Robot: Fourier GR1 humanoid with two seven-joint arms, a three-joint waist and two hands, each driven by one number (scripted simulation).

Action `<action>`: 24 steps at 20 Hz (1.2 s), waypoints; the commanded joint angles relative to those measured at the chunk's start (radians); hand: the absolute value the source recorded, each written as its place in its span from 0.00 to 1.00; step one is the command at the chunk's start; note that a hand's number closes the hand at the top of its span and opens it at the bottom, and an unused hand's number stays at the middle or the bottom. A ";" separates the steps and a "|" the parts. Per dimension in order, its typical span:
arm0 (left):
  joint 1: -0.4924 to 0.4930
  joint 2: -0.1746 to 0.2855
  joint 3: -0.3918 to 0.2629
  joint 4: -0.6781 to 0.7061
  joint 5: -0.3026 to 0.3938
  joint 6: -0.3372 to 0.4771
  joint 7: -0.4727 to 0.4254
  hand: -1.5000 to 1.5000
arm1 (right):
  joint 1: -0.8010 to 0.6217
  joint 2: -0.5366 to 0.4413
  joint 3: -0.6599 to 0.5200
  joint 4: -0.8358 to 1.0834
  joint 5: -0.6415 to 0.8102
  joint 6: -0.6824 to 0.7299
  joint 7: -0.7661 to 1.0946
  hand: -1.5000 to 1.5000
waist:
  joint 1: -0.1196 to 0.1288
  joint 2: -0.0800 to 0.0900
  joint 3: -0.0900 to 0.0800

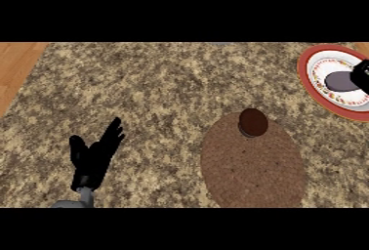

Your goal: Pick the eggplant from the placemat and place it in the plate

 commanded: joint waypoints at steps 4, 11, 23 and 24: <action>0.020 -0.019 -0.046 -0.048 -0.019 0.002 0.029 0.50 | -0.108 -0.092 -0.084 0.263 -0.019 0.040 -0.152 1.00 | 0.030 0.007 0.002; -0.064 -0.022 -0.036 -0.002 -0.019 -0.006 0.034 0.50 | -0.117 -0.152 0.039 0.439 0.106 0.208 0.019 0.00 | 0.061 0.030 0.004; -0.027 -0.009 -0.005 0.007 -0.004 -0.009 0.009 0.50 | -0.152 -0.117 -0.175 0.426 -0.107 0.353 -0.226 0.00 | 0.034 0.021 0.008; 0.005 -0.020 -0.017 0.006 -0.006 -0.010 -0.007 0.50 | -0.154 -0.132 -0.194 0.428 -0.124 0.365 -0.234 0.00 | 0.039 0.021 0.008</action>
